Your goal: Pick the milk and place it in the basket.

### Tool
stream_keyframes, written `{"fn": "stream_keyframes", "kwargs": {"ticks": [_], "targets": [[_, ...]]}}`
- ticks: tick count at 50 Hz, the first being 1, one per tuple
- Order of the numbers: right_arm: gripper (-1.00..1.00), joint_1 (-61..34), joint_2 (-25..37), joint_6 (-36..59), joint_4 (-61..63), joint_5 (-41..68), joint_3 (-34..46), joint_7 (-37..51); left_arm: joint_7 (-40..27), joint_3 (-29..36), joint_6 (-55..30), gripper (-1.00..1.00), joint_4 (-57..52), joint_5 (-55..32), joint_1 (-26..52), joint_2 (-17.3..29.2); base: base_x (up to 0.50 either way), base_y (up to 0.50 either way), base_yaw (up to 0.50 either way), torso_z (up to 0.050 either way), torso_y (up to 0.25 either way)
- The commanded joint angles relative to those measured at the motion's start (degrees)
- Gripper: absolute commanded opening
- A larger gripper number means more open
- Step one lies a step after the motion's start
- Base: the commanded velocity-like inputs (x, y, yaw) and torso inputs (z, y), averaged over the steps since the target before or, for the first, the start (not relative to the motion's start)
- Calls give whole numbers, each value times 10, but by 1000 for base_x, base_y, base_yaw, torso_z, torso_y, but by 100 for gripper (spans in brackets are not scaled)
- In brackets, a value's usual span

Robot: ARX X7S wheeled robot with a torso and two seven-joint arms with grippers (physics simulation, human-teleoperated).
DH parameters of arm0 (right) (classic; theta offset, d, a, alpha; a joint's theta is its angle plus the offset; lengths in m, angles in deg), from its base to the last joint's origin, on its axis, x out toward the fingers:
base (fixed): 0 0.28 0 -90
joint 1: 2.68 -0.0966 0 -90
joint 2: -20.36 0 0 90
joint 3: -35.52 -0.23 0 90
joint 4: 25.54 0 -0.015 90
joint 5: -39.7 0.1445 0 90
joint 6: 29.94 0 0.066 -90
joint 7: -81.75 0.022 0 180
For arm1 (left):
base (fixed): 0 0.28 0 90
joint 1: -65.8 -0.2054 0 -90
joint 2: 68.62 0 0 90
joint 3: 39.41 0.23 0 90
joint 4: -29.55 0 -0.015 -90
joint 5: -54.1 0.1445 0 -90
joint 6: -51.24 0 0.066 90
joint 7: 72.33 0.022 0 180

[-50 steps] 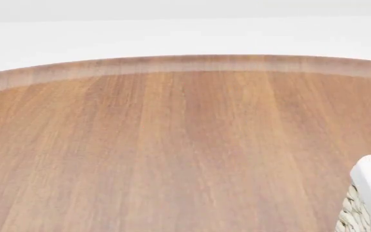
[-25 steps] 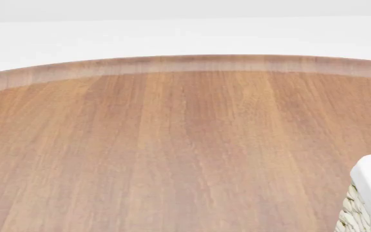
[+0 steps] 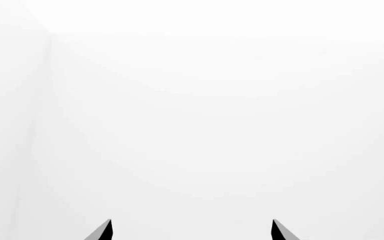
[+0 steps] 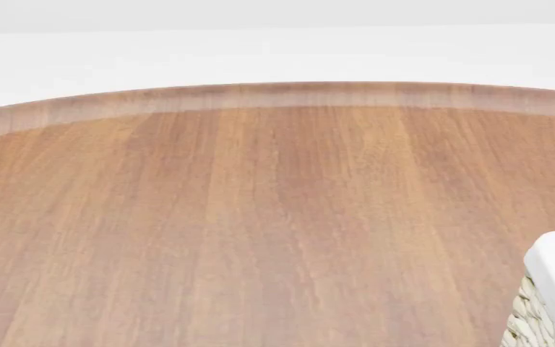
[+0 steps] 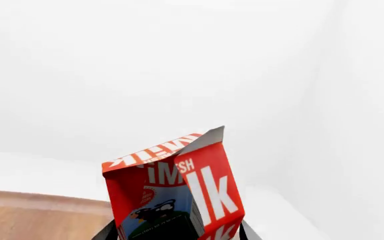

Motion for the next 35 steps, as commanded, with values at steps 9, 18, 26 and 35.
{"fn": "stream_keyframes", "kwargs": {"ticks": [9, 18, 26, 35], "targets": [[-100, -42, -19, -58, -100, -80, 141, -59, 9, -9, -2, 100, 2, 6, 5, -8, 0, 0, 0, 1, 1], [-100, -91, -16, -58, -131, -108, 230, -93, 9, -2, -5, 100, 3, 8, 9, -10, 0, 0, 0, 0, 1], [-100, -56, -14, -61, -141, -116, 234, -94, 9, -2, -3, 100, 2, 9, 8, -9, 0, 0, 0, 1, 1], [-100, -36, -13, -48, -144, -121, 254, -92, 11, 0, 2, 100, 6, 12, 4, -10, 0, 0, 0, 0, 1]]}}
